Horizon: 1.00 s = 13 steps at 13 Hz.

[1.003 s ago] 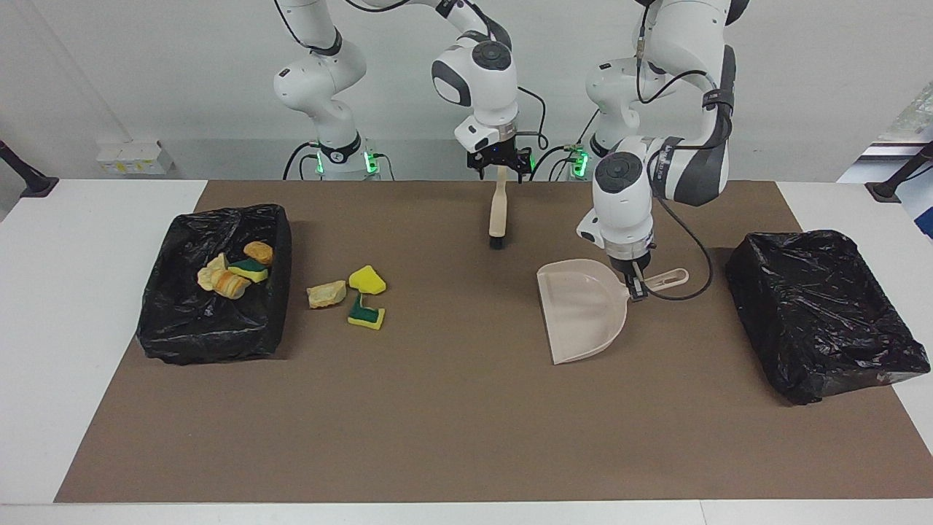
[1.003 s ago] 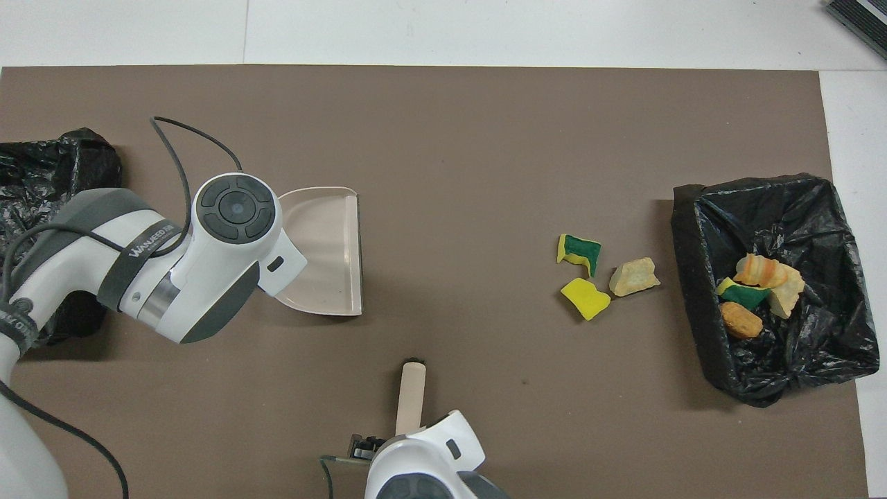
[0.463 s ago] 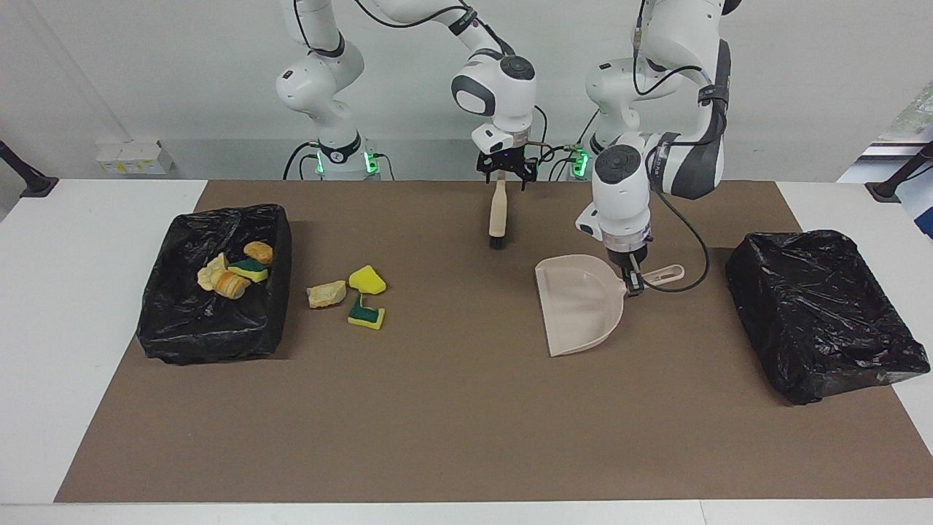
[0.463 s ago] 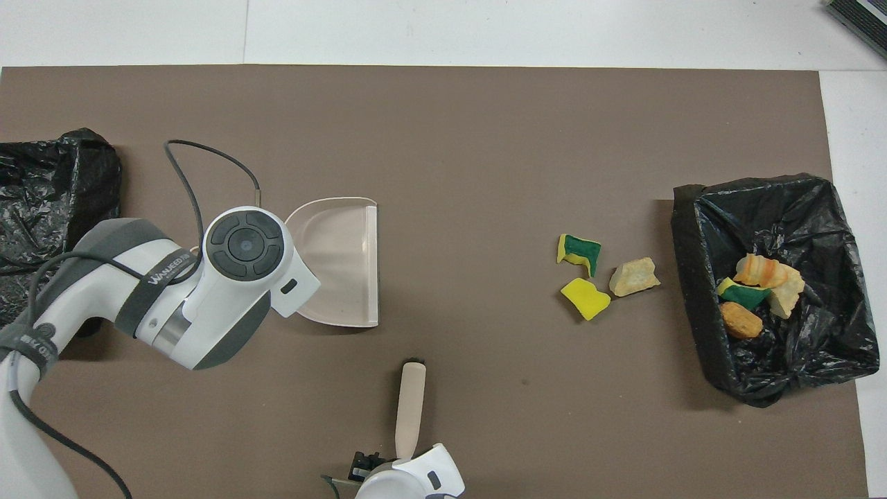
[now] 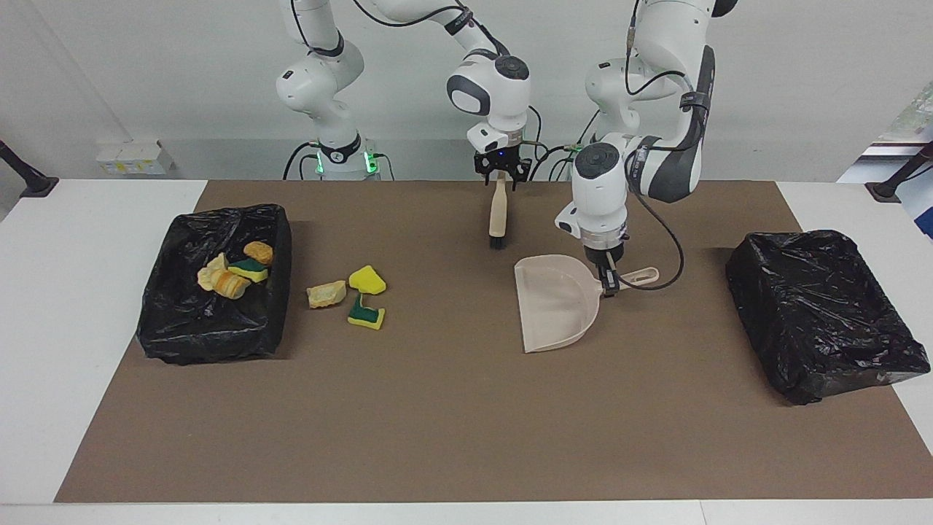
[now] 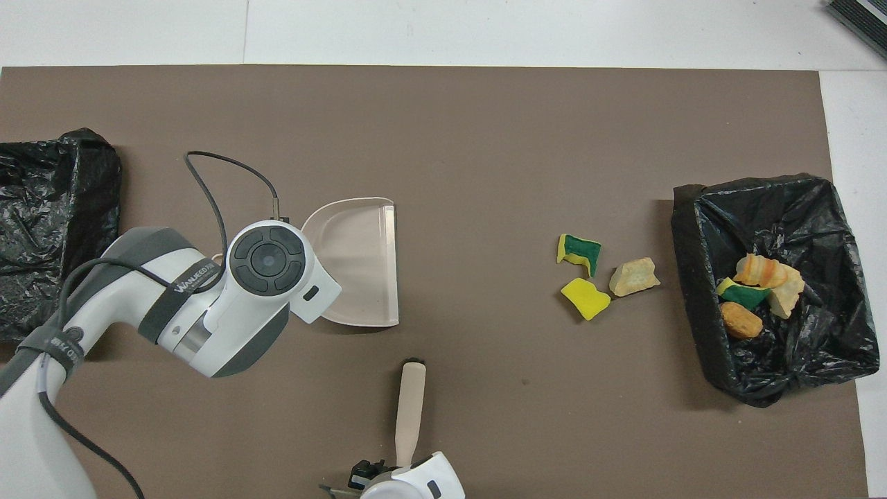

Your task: Sweep and dump trash in bin

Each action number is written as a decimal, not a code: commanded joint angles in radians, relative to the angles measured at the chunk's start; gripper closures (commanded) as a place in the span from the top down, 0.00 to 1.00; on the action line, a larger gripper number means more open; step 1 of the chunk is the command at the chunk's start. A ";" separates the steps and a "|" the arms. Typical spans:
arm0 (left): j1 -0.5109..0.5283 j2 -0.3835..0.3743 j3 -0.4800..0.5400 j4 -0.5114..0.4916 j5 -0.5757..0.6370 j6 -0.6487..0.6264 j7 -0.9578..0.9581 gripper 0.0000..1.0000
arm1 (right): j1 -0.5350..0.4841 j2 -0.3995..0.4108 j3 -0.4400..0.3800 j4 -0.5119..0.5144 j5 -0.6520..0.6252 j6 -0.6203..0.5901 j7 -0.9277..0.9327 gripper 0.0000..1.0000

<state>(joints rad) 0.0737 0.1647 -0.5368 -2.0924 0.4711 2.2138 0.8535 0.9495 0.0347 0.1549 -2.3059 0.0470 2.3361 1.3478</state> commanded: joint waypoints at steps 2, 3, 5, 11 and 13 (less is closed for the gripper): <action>-0.023 0.015 0.014 0.000 -0.008 0.052 -0.063 0.00 | 0.022 -0.024 0.002 -0.015 -0.004 0.009 0.050 0.48; -0.025 0.022 0.014 0.006 -0.008 0.058 -0.080 0.00 | 0.022 -0.024 0.002 -0.015 -0.004 0.009 0.047 0.30; -0.026 0.019 0.012 0.005 -0.009 0.050 -0.137 0.00 | 0.022 -0.022 0.002 -0.014 -0.006 0.006 0.037 0.01; -0.054 0.009 -0.040 0.023 -0.009 -0.106 -0.208 0.00 | -0.056 -0.036 -0.008 0.065 -0.018 -0.139 -0.027 0.00; -0.052 0.007 -0.061 0.020 -0.009 -0.117 -0.211 0.00 | -0.141 -0.084 -0.006 0.068 -0.018 -0.159 -0.123 0.00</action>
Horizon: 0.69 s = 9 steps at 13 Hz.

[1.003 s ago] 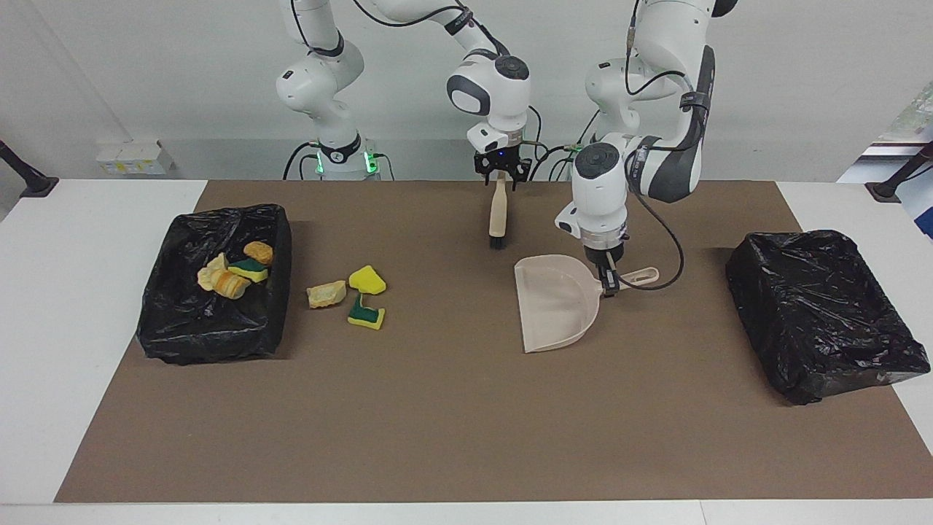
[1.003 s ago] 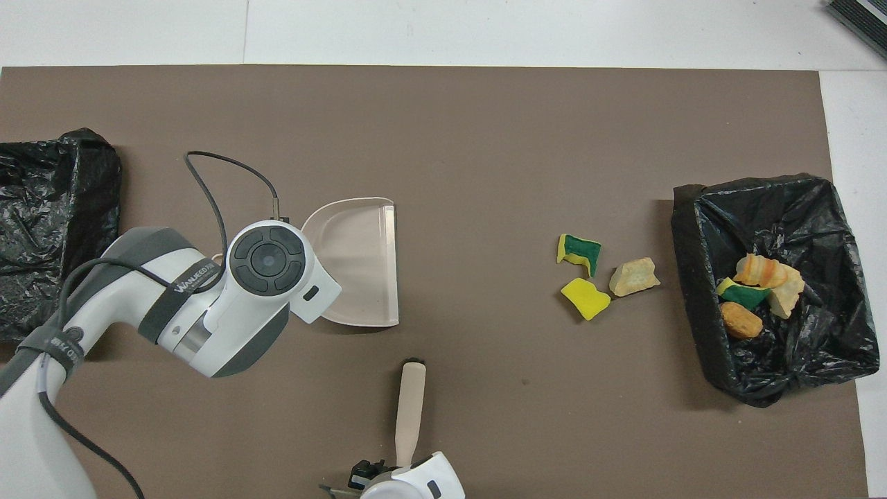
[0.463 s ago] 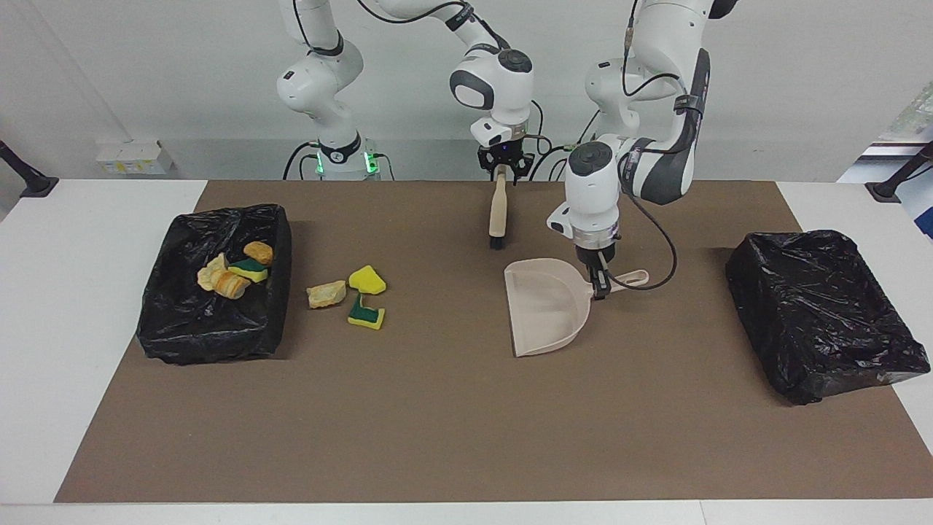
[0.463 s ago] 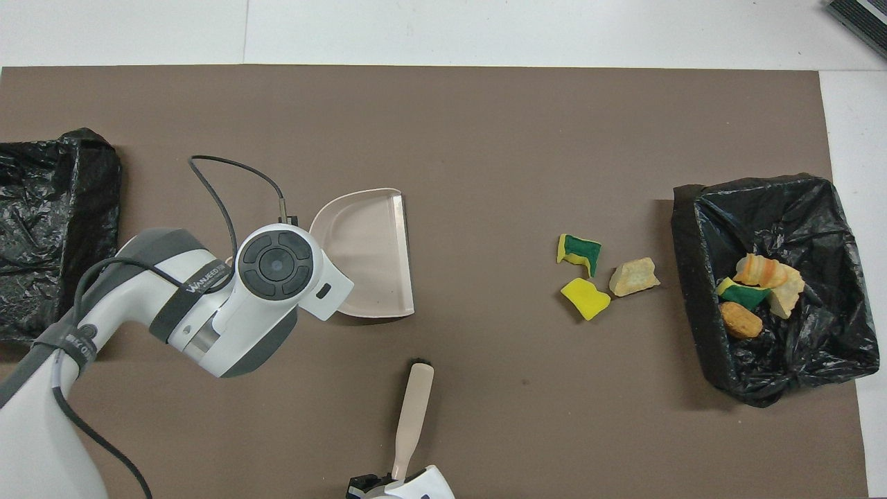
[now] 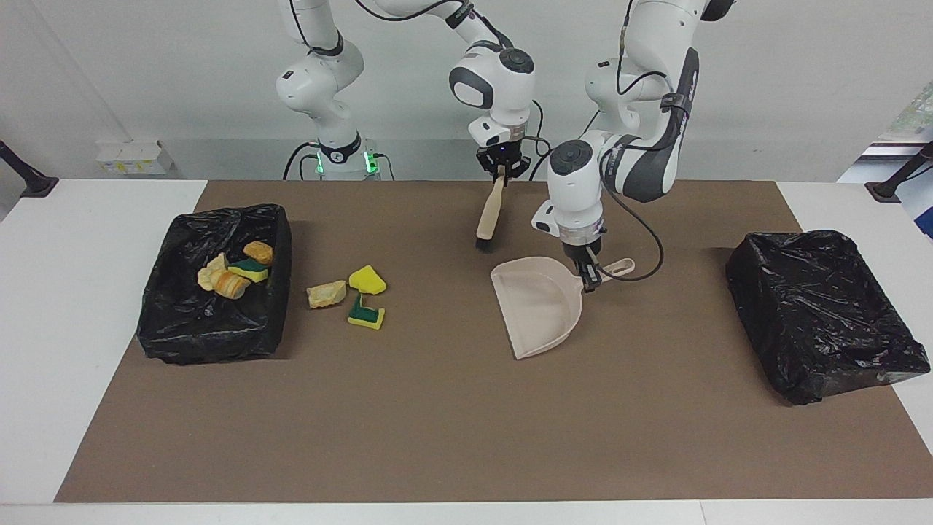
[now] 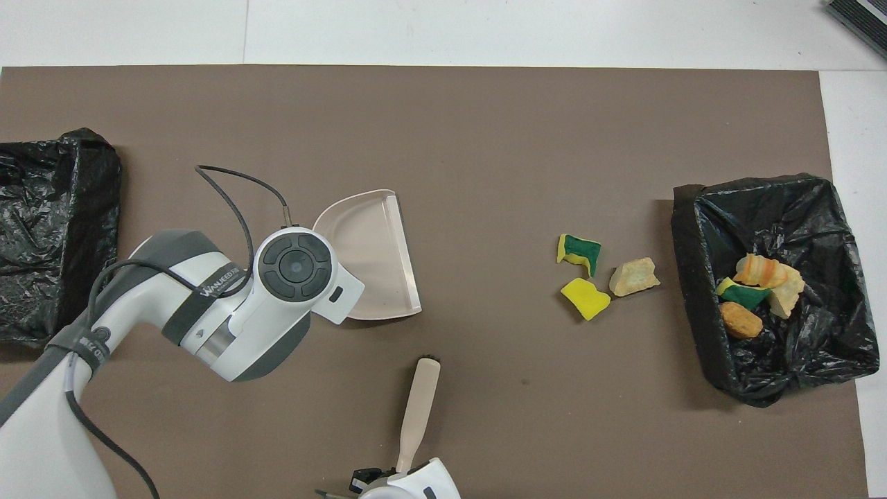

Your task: Sweep and dump trash in bin

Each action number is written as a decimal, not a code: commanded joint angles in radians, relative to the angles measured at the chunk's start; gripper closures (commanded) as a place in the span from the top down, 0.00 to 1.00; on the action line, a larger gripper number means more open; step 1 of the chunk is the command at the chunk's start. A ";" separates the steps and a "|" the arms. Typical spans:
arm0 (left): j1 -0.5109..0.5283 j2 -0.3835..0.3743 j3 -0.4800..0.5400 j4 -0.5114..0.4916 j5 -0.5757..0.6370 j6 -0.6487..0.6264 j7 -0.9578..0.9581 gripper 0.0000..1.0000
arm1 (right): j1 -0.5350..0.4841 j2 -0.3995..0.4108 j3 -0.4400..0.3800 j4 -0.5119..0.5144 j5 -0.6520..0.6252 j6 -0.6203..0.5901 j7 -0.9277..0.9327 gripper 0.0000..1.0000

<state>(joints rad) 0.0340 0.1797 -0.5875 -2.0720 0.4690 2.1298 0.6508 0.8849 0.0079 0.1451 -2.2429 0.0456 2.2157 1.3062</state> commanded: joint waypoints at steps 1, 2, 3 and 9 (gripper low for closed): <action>-0.014 -0.009 -0.014 -0.003 -0.007 -0.033 -0.026 0.00 | -0.118 -0.074 0.004 0.006 -0.016 -0.068 -0.143 0.00; -0.014 -0.016 -0.037 -0.011 -0.007 -0.036 -0.040 0.00 | -0.148 -0.092 0.004 0.006 -0.016 -0.102 -0.204 0.00; -0.014 -0.020 -0.046 -0.013 -0.007 -0.047 -0.057 0.00 | -0.182 -0.109 0.002 0.006 -0.016 -0.141 -0.266 0.00; -0.013 -0.022 -0.058 -0.014 -0.007 -0.053 -0.065 0.00 | -0.470 -0.169 0.001 0.017 -0.019 -0.255 -0.557 0.00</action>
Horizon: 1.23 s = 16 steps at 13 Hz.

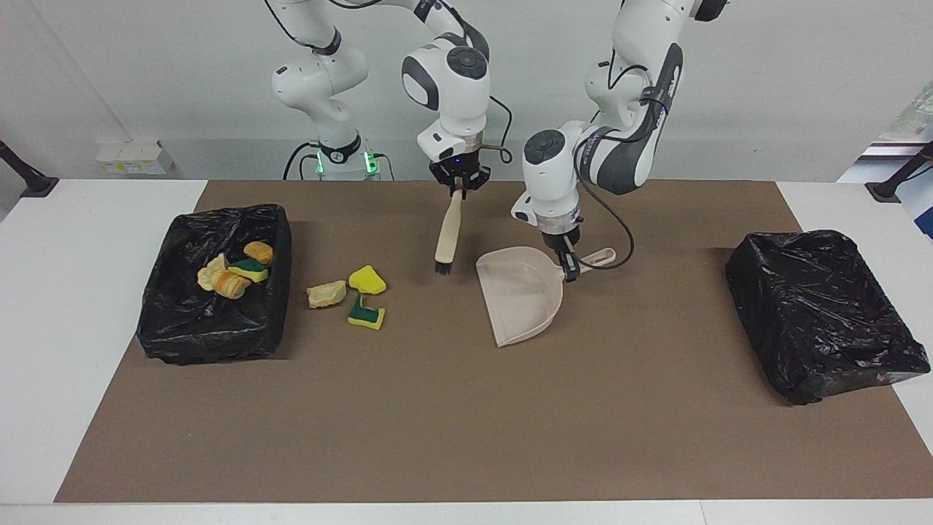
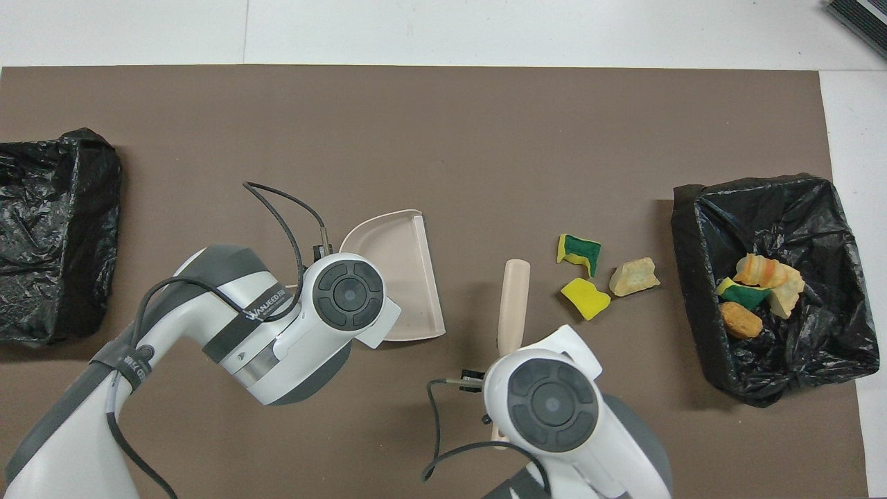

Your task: Sweep and dump trash in bin

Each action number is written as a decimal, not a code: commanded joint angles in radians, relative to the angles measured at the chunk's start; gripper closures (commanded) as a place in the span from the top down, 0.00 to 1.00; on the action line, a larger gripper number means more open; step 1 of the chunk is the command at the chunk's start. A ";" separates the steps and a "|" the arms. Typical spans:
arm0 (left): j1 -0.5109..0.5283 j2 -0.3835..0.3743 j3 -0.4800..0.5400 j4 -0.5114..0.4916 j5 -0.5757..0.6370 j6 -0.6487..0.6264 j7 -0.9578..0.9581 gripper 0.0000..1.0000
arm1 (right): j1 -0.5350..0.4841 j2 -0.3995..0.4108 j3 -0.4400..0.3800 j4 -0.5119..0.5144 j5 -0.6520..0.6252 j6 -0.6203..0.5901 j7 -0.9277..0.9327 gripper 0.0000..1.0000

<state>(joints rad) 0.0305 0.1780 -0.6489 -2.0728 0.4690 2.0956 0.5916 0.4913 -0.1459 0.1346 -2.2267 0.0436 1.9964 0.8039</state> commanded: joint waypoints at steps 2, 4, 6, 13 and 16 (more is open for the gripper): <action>-0.011 -0.022 0.003 -0.015 -0.007 -0.025 -0.006 0.00 | -0.176 -0.012 0.013 -0.008 -0.024 -0.054 -0.155 0.00; -0.007 -0.020 0.003 -0.015 -0.007 -0.023 -0.006 0.00 | -0.290 -0.006 0.013 -0.024 -0.059 -0.057 -0.282 0.00; -0.003 -0.015 0.003 -0.013 -0.009 -0.020 -0.004 0.00 | -0.429 -0.007 0.013 -0.056 -0.077 -0.042 -0.468 0.00; -0.004 -0.017 0.005 -0.015 -0.007 -0.009 -0.007 0.00 | -0.593 0.018 0.014 -0.224 -0.152 0.214 -0.686 0.00; -0.001 -0.017 0.005 -0.015 -0.009 -0.009 -0.007 0.00 | -0.513 0.037 0.019 -0.222 -0.160 0.222 -0.677 0.00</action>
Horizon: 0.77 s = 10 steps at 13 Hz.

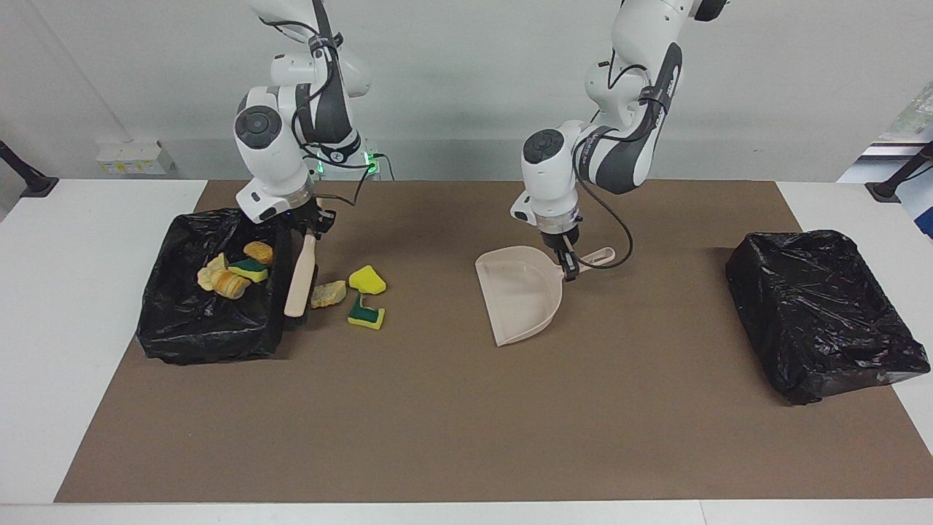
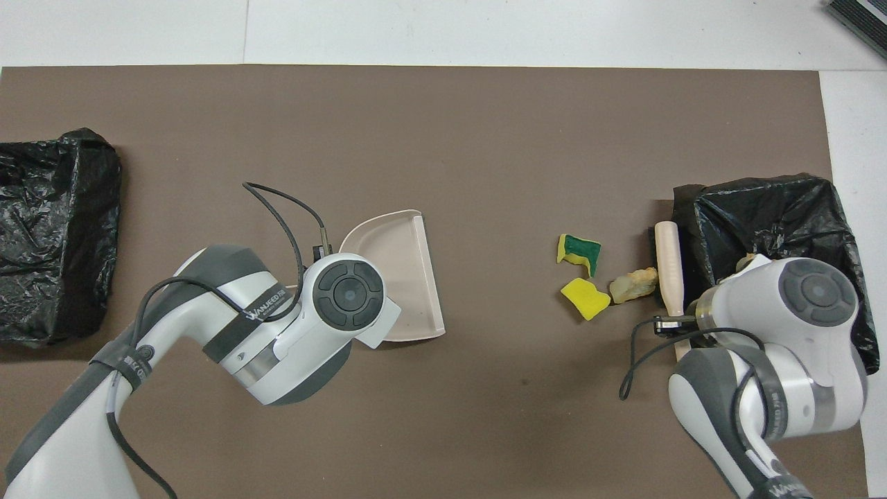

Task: Sweep and dump trash in bin
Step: 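Sweep the sponge and bread pieces into the dustpan with the right gripper's brush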

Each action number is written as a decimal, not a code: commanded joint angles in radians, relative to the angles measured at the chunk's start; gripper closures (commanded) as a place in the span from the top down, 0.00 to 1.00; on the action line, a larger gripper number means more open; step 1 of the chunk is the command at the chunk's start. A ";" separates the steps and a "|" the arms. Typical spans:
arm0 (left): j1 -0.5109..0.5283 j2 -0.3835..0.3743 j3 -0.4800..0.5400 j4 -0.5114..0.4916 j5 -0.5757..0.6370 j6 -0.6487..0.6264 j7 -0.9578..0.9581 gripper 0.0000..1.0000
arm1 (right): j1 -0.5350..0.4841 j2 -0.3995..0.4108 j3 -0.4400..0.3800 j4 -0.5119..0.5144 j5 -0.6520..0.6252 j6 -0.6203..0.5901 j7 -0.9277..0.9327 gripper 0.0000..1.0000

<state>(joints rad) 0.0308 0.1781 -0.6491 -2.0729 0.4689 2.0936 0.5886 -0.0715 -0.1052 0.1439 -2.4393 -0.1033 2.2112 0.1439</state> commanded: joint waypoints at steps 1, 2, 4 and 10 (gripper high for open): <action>-0.002 -0.016 0.003 -0.015 -0.009 -0.006 -0.004 0.00 | 0.083 -0.002 0.010 -0.004 -0.012 0.007 -0.012 0.00; -0.002 -0.016 0.005 -0.015 -0.009 -0.006 -0.004 0.00 | 0.110 0.004 0.011 0.002 -0.007 0.007 -0.001 0.00; -0.002 -0.016 0.005 -0.015 -0.009 -0.006 -0.004 0.00 | 0.182 0.062 0.011 0.049 0.004 0.007 0.070 0.00; 0.001 -0.020 0.005 -0.029 -0.010 0.003 -0.006 0.00 | 0.398 0.221 0.013 0.209 0.097 -0.004 0.302 0.00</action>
<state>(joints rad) 0.0312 0.1782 -0.6488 -2.0751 0.4681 2.0939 0.5878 0.2633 0.0351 0.1546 -2.2938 -0.0410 2.2120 0.3671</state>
